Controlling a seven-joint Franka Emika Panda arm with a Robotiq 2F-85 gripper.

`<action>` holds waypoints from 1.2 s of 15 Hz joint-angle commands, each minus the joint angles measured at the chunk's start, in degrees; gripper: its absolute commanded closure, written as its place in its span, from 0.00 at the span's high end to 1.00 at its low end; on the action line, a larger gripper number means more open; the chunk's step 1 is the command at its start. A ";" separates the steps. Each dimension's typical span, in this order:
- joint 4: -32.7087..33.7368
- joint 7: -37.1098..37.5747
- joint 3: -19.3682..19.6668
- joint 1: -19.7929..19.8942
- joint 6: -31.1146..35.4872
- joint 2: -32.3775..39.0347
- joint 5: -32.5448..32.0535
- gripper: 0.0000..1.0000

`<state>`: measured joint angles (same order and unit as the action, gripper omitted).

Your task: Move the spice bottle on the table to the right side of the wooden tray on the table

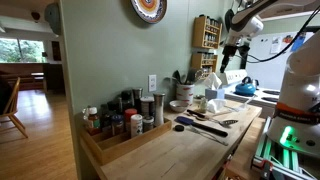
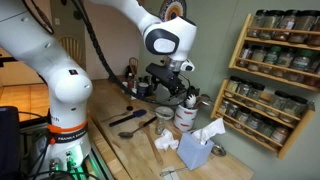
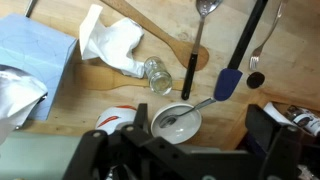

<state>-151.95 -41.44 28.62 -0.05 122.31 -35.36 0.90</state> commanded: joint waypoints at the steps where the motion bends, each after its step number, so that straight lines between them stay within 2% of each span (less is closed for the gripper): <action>1: 0.07 -1.33 -2.17 2.25 -0.14 0.72 1.69 1.00; 8: 0.07 -1.33 -2.17 2.25 -0.14 0.76 1.70 1.00; 15: -8.54 5.14 -10.39 1.27 15.59 4.09 2.21 1.00; 16: -5.65 5.72 -10.62 0.09 16.10 7.98 3.07 1.00; 18: -6.74 7.90 -11.89 -0.38 20.58 10.48 3.87 1.00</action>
<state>-158.76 -36.15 18.27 0.41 137.67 -30.05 2.99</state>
